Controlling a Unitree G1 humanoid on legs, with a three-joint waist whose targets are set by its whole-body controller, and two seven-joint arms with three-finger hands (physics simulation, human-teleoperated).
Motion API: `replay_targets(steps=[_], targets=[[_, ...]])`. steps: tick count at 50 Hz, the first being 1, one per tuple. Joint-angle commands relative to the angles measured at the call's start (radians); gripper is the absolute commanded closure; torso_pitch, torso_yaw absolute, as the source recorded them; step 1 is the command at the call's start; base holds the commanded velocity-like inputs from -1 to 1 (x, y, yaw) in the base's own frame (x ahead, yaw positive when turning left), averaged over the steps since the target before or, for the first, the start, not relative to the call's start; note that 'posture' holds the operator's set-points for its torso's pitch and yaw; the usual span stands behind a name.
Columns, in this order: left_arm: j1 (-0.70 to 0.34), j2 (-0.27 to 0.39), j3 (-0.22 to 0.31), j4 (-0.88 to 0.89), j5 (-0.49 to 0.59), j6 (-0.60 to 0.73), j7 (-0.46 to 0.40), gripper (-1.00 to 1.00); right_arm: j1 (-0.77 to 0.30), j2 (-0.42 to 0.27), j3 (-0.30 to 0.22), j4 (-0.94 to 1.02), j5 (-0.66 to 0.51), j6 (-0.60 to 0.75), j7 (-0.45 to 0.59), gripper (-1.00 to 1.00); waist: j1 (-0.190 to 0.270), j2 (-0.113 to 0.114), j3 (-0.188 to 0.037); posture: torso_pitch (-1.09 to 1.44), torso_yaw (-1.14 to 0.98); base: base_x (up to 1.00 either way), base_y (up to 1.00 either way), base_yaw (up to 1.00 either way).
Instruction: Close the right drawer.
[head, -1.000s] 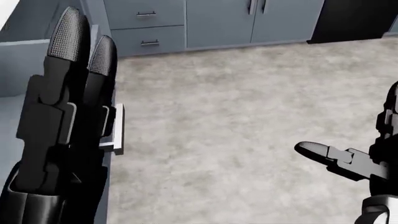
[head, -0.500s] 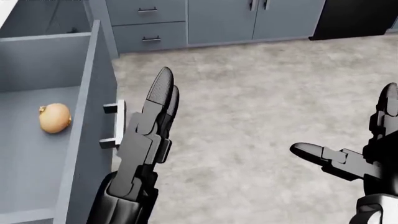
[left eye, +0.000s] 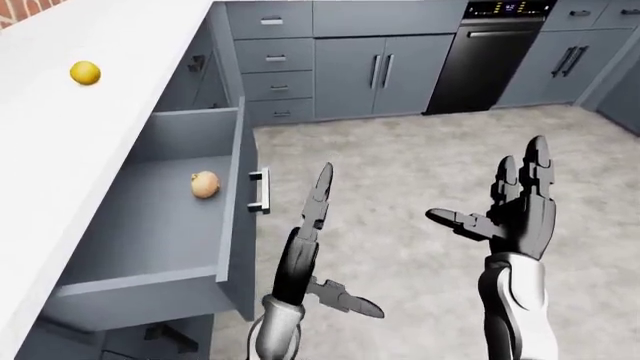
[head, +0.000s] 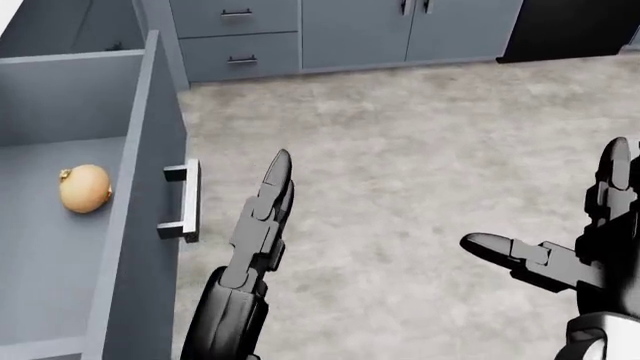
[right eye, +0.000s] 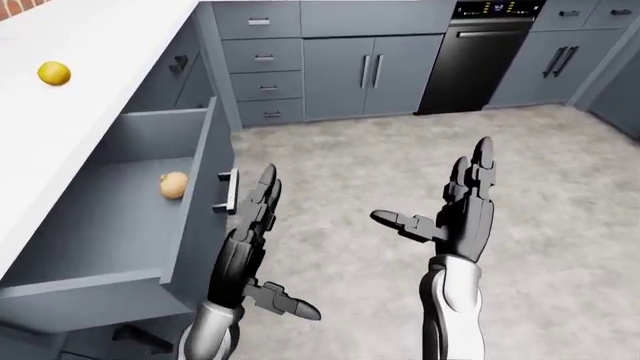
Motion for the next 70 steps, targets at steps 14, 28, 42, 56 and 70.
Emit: replay_targets(steps=[14,28,42,56,70], targets=[[-0.091,-0.052,0.084,0.095,-0.035,-0.073,0.049,-1.00,-0.022,-0.009,-0.002,-0.031,-0.001,-0.033,0.004,-1.00,-0.001,-0.006,-0.020,0.00,0.00,0.00,0.00,0.00],[-0.186,-0.072,0.182,0.251,-0.093,-0.005,0.156,-1.00,-0.022,-0.009,-0.001,-0.032,-0.001,-0.029,0.004,-1.00,-0.004,-0.005,-0.020,0.00,0.00,0.00,0.00,0.00],[-0.206,-0.079,0.213,0.334,-0.114,0.051,0.245,-1.00,-0.021,-0.008,0.001,-0.020,-0.004,-0.039,0.008,-1.00,-0.007,-0.004,-0.020,0.00,0.00,0.00,0.00,0.00],[-0.248,-0.069,0.264,0.408,-0.141,0.078,0.337,-1.00,-0.022,-0.009,0.001,-0.019,-0.003,-0.038,0.008,-1.00,-0.008,-0.002,-0.023,0.00,0.00,0.00,0.00,0.00],[-0.285,-0.055,0.313,0.451,-0.185,0.071,0.437,-1.00,-0.022,-0.009,0.002,-0.023,-0.003,-0.035,0.009,-1.00,-0.009,0.001,-0.024,0.00,0.00,0.00,0.00,0.00]])
